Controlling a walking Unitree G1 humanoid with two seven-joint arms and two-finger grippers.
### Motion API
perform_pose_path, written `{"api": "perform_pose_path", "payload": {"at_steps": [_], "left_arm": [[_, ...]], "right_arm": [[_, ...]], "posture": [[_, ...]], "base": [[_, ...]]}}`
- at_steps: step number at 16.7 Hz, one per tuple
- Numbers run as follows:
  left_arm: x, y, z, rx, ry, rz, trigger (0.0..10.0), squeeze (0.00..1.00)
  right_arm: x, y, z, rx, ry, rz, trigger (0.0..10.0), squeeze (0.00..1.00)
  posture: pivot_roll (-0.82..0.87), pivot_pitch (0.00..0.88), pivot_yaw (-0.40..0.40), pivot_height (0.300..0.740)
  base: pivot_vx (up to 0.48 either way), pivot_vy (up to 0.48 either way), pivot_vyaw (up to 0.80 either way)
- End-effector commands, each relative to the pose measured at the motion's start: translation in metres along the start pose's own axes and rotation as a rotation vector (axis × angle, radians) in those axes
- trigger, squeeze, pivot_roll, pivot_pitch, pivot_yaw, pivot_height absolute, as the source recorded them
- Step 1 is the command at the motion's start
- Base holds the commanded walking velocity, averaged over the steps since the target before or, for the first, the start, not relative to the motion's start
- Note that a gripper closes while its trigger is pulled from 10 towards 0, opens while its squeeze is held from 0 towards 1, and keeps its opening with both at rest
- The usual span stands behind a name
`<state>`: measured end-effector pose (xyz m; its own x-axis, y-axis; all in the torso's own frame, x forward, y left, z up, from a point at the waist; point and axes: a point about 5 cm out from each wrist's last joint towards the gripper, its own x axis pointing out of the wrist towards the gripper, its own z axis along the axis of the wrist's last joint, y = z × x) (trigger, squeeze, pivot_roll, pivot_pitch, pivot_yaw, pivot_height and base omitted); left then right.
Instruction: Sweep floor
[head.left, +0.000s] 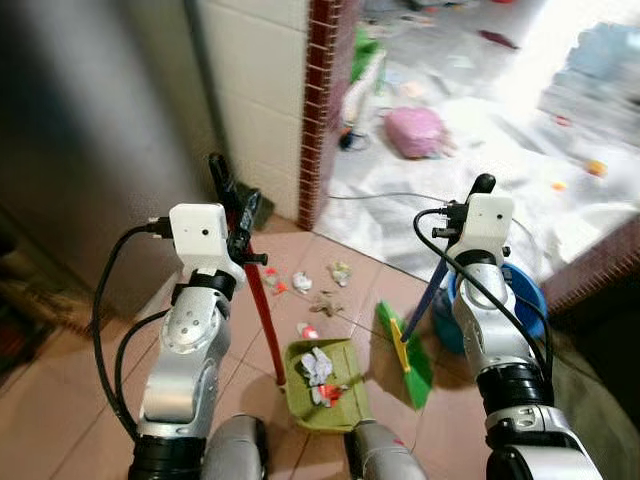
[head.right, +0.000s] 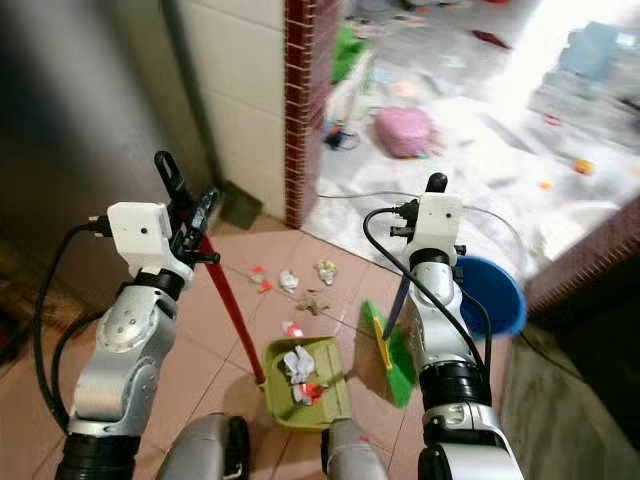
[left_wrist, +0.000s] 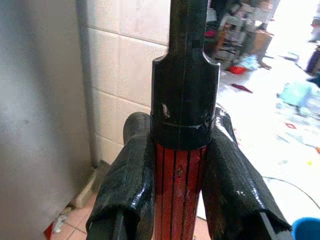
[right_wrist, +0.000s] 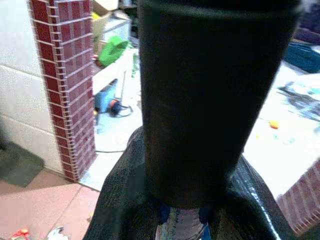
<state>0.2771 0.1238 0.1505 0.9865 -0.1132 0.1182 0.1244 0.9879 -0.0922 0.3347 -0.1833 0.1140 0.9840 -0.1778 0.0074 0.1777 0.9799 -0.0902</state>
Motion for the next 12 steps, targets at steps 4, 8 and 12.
{"api": "perform_pose_path", "payload": {"at_steps": [4,8,12], "left_arm": [[-0.0002,-0.0026,0.0136,-0.008,-0.049,-0.017,10.0,0.00],[0.0020,-0.0016,0.0164,-0.002,-0.050,-0.017,10.0,0.00],[0.0022,-0.0003,0.0176,-0.002,-0.048,-0.009,10.0,0.00]], "right_arm": [[-0.0005,-0.0042,-0.0086,-0.015,0.046,-0.022,10.0,0.00],[0.0018,-0.0017,-0.0064,-0.013,0.043,-0.021,10.0,0.00],[0.0030,-0.0026,-0.0069,-0.012,0.048,-0.028,10.0,0.00]], "posture": [[-0.02,0.120,-0.033,0.740],[-0.01,0.127,-0.031,0.740],[-0.01,0.128,-0.031,0.740]], "base": [[0.000,0.347,-0.80],[0.000,0.323,-0.80],[0.000,0.000,-0.80]]}}
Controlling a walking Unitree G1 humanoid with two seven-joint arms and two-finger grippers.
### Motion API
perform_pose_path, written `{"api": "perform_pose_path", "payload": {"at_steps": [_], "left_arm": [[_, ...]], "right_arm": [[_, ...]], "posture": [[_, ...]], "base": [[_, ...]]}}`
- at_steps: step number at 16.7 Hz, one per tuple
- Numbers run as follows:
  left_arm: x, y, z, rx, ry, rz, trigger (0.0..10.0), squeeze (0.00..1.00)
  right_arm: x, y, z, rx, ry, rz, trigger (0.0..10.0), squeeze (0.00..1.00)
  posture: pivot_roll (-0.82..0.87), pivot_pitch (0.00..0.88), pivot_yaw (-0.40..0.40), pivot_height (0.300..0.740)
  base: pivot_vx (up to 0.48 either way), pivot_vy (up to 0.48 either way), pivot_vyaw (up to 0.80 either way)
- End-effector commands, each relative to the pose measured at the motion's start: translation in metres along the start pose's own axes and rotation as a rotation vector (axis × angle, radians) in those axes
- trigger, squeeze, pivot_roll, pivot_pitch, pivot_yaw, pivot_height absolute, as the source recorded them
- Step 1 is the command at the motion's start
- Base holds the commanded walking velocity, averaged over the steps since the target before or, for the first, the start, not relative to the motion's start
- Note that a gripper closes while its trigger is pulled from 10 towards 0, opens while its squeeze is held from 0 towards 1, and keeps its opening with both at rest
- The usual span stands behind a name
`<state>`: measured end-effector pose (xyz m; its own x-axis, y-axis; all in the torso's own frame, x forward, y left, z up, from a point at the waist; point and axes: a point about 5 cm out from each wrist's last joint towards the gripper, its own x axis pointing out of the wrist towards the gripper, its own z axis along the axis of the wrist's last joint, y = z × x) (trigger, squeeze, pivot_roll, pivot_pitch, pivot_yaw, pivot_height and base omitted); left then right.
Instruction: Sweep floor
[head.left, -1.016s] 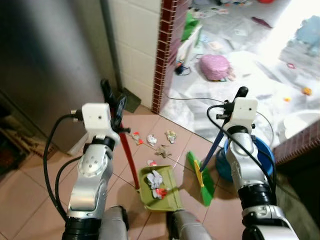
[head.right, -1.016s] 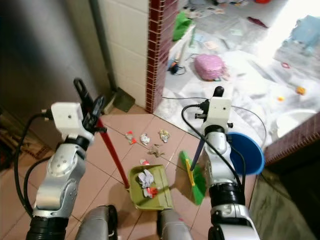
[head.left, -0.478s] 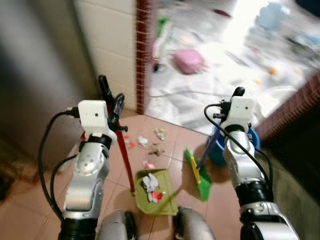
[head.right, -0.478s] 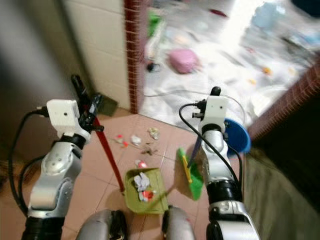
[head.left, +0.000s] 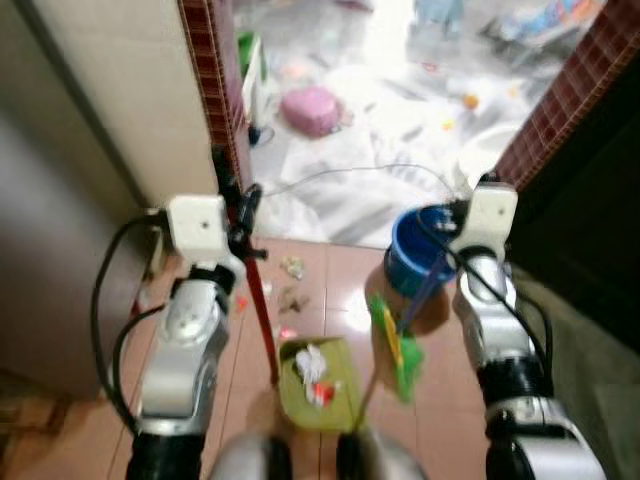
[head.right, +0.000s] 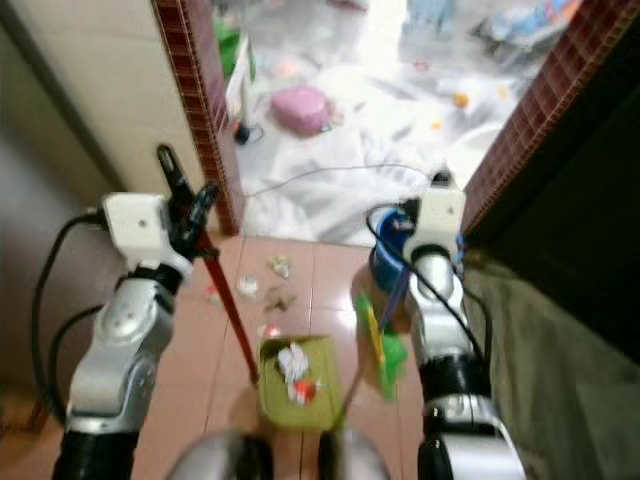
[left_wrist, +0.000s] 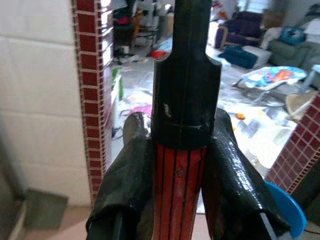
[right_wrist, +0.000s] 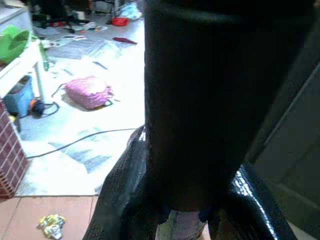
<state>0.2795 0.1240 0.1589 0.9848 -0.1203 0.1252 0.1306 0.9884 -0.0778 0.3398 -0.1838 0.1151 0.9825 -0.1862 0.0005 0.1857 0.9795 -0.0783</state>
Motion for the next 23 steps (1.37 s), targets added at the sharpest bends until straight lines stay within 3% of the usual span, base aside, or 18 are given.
{"api": "perform_pose_path", "payload": {"at_steps": [1,12,18,23], "left_arm": [[-0.001,0.000,0.009,-0.013,-0.041,-0.002,10.0,0.00],[-0.002,-0.007,0.009,-0.022,-0.034,-0.090,10.0,0.00],[-0.002,0.007,0.016,-0.029,-0.071,-0.010,10.0,0.00],[0.009,0.025,0.053,-0.049,-0.201,0.131,10.0,0.00]], "right_arm": [[-0.002,-0.004,-0.008,-0.027,0.041,-0.025,10.0,0.00],[-0.001,-0.010,-0.011,-0.043,0.056,-0.050,10.0,0.00],[-0.003,-0.008,-0.012,-0.043,0.052,-0.007,10.0,0.00],[-0.002,-0.007,-0.014,-0.053,0.063,0.009,10.0,0.00]], "posture": [[-0.01,0.128,-0.031,0.740],[-0.02,0.131,-0.024,0.740],[-0.02,0.131,-0.024,0.740],[-0.02,0.126,-0.031,0.740]], "base": [[0.000,0.000,-0.80],[0.000,0.000,-0.79],[0.000,0.000,0.00],[0.000,0.000,0.00]]}}
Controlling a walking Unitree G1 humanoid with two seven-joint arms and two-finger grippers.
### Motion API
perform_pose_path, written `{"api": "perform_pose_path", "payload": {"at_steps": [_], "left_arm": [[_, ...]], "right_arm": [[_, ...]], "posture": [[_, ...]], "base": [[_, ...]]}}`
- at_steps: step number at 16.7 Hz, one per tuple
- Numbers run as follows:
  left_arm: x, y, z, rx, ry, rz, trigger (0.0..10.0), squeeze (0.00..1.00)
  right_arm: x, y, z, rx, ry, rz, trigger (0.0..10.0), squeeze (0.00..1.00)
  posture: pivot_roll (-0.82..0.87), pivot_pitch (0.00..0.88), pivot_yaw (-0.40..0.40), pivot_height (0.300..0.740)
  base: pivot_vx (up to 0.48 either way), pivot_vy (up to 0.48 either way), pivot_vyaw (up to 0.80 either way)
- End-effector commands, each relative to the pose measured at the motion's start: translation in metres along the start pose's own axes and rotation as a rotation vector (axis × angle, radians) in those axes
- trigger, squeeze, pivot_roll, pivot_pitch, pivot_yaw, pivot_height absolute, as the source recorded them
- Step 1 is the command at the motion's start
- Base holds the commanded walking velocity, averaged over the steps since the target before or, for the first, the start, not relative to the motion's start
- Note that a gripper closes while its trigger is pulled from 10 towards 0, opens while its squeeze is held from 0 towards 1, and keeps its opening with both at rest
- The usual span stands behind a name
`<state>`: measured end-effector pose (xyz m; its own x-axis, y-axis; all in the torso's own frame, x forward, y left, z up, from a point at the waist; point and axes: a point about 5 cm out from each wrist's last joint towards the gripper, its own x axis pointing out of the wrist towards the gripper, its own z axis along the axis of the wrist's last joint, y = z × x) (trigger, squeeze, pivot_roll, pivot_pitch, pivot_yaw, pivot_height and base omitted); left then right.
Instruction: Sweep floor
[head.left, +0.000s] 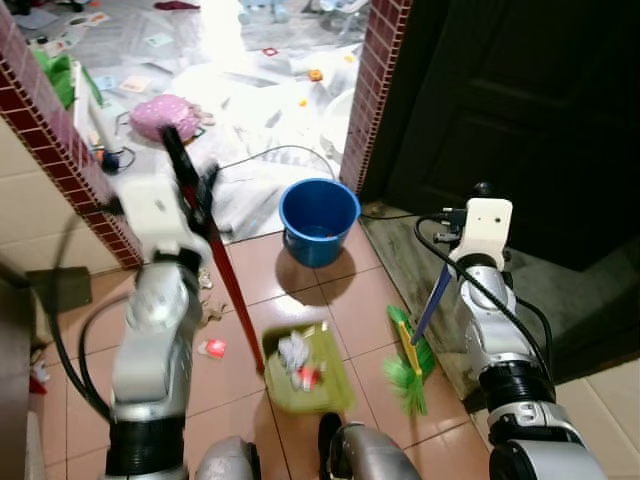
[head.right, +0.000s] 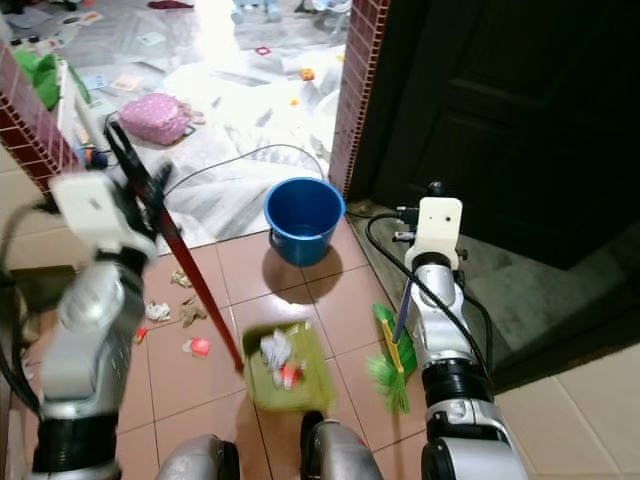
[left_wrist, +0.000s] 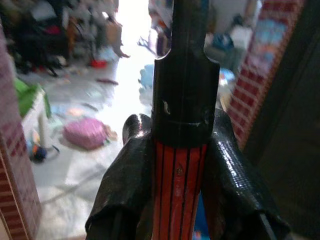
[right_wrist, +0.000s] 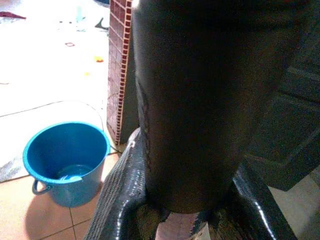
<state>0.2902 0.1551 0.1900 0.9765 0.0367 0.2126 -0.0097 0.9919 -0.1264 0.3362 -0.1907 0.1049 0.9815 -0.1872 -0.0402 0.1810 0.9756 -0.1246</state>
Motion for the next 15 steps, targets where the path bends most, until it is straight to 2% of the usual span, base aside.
{"api": "perform_pose_path", "payload": {"at_steps": [1,2,3,5,9,11,15], "left_arm": [[0.005,-0.004,0.032,-0.035,-0.130,-0.003,10.0,0.00],[0.006,-0.003,0.035,-0.037,-0.142,0.000,10.0,0.00],[0.012,-0.001,0.050,-0.041,-0.192,0.008,10.0,0.00],[0.019,0.002,0.067,-0.063,-0.250,0.052,10.0,0.00],[0.025,-0.006,0.093,-0.111,-0.323,0.039,10.0,0.00],[0.029,-0.004,0.102,-0.107,-0.354,0.035,10.0,0.00],[0.032,0.000,0.102,-0.094,-0.347,0.049,10.0,0.00]], "right_arm": [[0.000,0.000,-0.004,-0.008,0.023,0.009,10.0,0.00],[0.000,0.001,-0.004,-0.008,0.023,0.010,10.0,0.00],[0.001,0.001,-0.004,-0.009,0.025,0.014,10.0,0.00],[0.001,0.002,-0.005,-0.011,0.026,0.019,10.0,0.00],[0.001,0.002,-0.006,-0.011,0.031,0.022,10.0,0.00],[0.001,0.004,-0.006,-0.010,0.032,0.024,10.0,0.00],[0.001,0.006,-0.006,-0.006,0.028,0.029,10.0,0.00]], "posture": [[-0.01,0.124,-0.031,0.740],[-0.01,0.124,-0.031,0.740],[-0.01,0.123,-0.035,0.740],[-0.01,0.122,-0.035,0.740],[-0.01,0.128,-0.036,0.740],[-0.01,0.127,-0.036,0.740],[-0.01,0.125,-0.034,0.740]], "base": [[0.000,0.000,0.00],[0.000,0.000,0.00],[0.000,0.000,0.00],[0.000,0.000,0.00],[0.000,0.000,0.00],[0.152,0.000,0.00],[0.374,0.000,0.00]]}}
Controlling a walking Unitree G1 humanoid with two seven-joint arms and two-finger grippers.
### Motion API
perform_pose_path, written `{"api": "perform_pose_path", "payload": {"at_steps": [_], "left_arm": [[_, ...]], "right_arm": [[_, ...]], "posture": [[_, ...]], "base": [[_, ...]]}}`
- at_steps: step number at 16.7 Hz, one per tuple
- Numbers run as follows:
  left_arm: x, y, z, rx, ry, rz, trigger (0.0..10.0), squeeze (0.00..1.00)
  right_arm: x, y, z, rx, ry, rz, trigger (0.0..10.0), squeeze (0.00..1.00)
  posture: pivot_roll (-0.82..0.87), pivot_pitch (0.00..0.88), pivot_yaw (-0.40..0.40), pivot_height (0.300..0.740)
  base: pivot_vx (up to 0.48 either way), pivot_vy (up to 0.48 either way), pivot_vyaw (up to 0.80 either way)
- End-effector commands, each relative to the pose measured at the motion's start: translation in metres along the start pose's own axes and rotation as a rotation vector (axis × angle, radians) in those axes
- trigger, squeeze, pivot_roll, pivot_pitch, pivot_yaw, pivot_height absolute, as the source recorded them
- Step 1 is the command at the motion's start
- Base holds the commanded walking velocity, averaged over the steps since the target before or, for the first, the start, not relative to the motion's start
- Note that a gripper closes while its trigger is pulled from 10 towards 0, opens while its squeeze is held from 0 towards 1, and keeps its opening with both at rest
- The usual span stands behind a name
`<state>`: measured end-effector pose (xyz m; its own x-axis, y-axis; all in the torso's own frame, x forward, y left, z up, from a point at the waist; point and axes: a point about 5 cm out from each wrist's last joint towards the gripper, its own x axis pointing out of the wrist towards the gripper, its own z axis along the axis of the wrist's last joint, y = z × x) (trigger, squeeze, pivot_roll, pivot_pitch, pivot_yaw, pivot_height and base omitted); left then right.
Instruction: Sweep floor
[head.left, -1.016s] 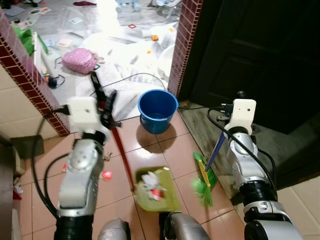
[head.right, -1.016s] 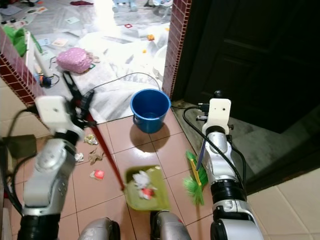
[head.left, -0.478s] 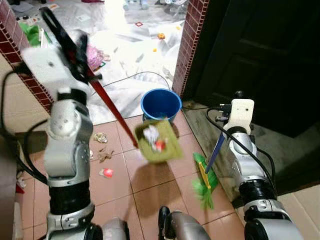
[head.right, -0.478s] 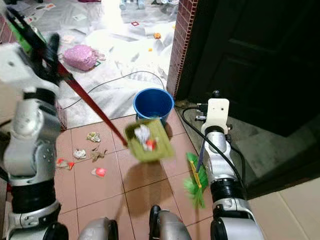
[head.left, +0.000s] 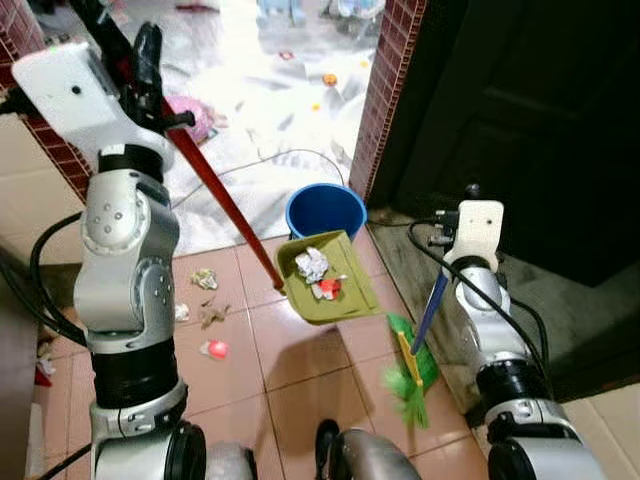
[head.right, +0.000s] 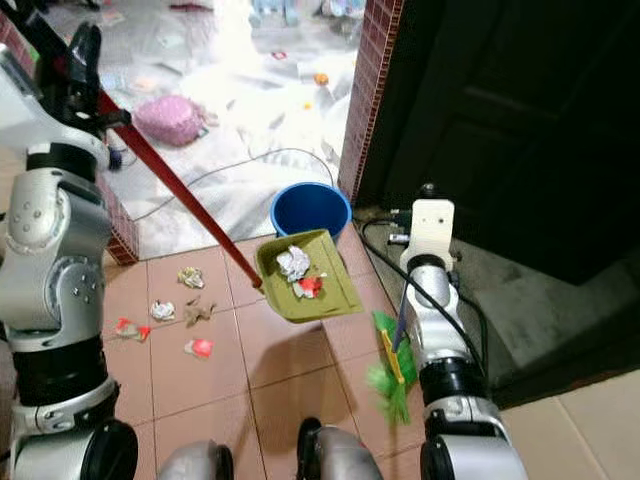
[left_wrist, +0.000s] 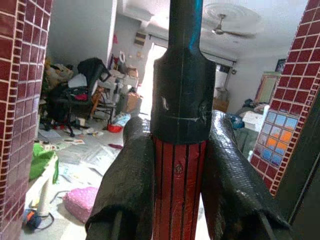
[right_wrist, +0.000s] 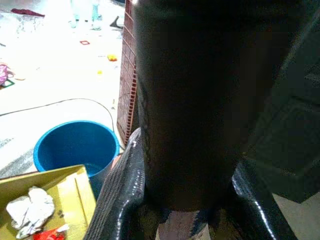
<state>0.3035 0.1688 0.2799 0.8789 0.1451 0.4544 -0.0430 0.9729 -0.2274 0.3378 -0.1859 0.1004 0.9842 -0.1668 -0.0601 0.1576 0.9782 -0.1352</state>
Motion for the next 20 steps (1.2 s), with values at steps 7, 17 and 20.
{"api": "perform_pose_path", "payload": {"at_steps": [7,17,20], "left_arm": [[0.005,-0.002,0.011,-0.002,-0.060,-0.022,10.0,0.00],[0.016,-0.005,0.014,0.010,-0.101,-0.030,10.0,0.00],[0.019,-0.007,0.014,0.015,-0.113,-0.040,10.0,0.00]], "right_arm": [[-0.001,-0.003,-0.003,-0.002,0.011,0.008,10.0,0.00],[-0.001,-0.001,-0.003,-0.008,0.009,0.024,10.0,0.00],[-0.001,-0.001,-0.004,-0.008,0.012,0.027,10.0,0.00]], "posture": [[-0.01,0.125,-0.033,0.740],[-0.01,0.115,-0.038,0.740],[-0.01,0.110,-0.036,0.740]], "base": [[0.407,0.000,0.00],[0.400,0.000,0.00],[0.385,0.000,0.00]]}}
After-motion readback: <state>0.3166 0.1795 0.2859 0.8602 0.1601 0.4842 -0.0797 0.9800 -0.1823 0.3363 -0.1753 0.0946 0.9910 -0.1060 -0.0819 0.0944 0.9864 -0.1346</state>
